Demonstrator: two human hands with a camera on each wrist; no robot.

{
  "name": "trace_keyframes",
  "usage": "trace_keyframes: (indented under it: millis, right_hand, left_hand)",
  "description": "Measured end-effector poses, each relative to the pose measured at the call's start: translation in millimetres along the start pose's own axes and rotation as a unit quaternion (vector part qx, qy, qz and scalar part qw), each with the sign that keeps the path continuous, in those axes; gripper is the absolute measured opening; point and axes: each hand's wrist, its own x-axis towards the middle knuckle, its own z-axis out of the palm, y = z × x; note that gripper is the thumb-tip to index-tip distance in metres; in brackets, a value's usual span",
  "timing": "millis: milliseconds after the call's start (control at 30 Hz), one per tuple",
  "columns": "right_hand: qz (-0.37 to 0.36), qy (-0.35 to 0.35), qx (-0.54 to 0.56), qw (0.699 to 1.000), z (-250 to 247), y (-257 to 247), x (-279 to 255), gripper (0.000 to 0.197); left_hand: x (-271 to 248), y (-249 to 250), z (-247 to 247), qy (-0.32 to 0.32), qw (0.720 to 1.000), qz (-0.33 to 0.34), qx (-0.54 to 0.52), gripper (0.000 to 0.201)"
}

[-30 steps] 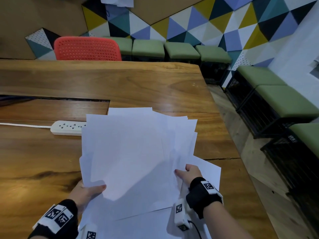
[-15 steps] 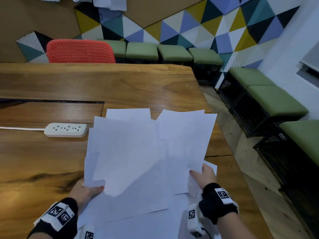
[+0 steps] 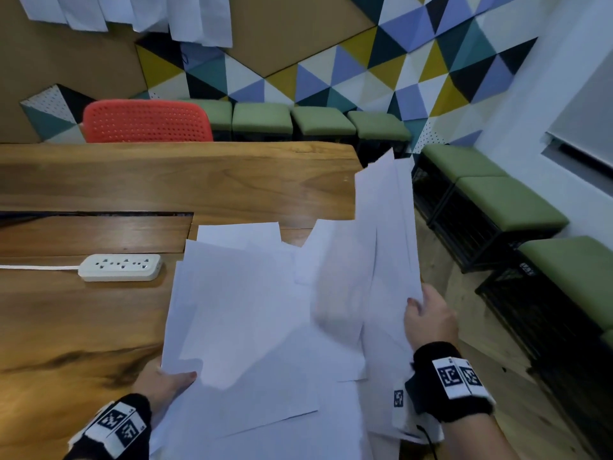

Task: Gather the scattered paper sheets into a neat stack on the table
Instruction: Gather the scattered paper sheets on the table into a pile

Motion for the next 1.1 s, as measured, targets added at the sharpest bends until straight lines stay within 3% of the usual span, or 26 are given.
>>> trace_keyframes:
  millis: [167, 267, 400, 567, 633, 700, 800, 967, 1100]
  right_hand:
    - [-0.090, 0.147, 0.061, 0.983, -37, -52, 8, 0.030]
    - [-0.089, 0.159, 0.156, 0.971, -44, -77, 9, 0.024]
    - [-0.071, 0.096, 0.275, 0.954, -35, -90, 2, 0.012]
    - [-0.064, 0.032, 0.397, 0.915, -27, -106, -10, 0.030]
    - [-0.070, 0.021, 0.429, 0.901, -30, -114, -10, 0.033]
    - [-0.080, 0.022, 0.438, 0.895, -31, -120, -9, 0.027]
    - [-0.068, -0.012, 0.430, 0.900, -13, -118, -11, 0.026]
    - [0.029, -0.125, 0.360, 0.924, 45, -79, -36, 0.027]
    - [0.086, -0.194, 0.352, 0.912, 63, -48, -63, 0.027]
  left_hand:
    - [-3, 1, 1, -0.002, 1.000, 0.005, 0.004, 0.027]
    - [-5, 3, 2, -0.009, 1.000, -0.002, -0.001, 0.030]
    - [-8, 4, 4, -0.004, 1.000, 0.001, -0.005, 0.029]
    - [-6, 2, 0, 0.008, 1.000, 0.010, -0.003, 0.046]
    - [-6, 2, 0, -0.001, 1.000, 0.012, 0.004, 0.044]
    - [-6, 1, 0, 0.002, 1.000, 0.015, 0.004, 0.037]
    - [-8, 4, 1, 0.009, 0.998, 0.036, 0.043, 0.049]
    - [-8, 3, -1, -0.006, 0.999, 0.026, -0.022, 0.051]
    - [-12, 8, 1, -0.027, 0.997, 0.052, -0.043, 0.043]
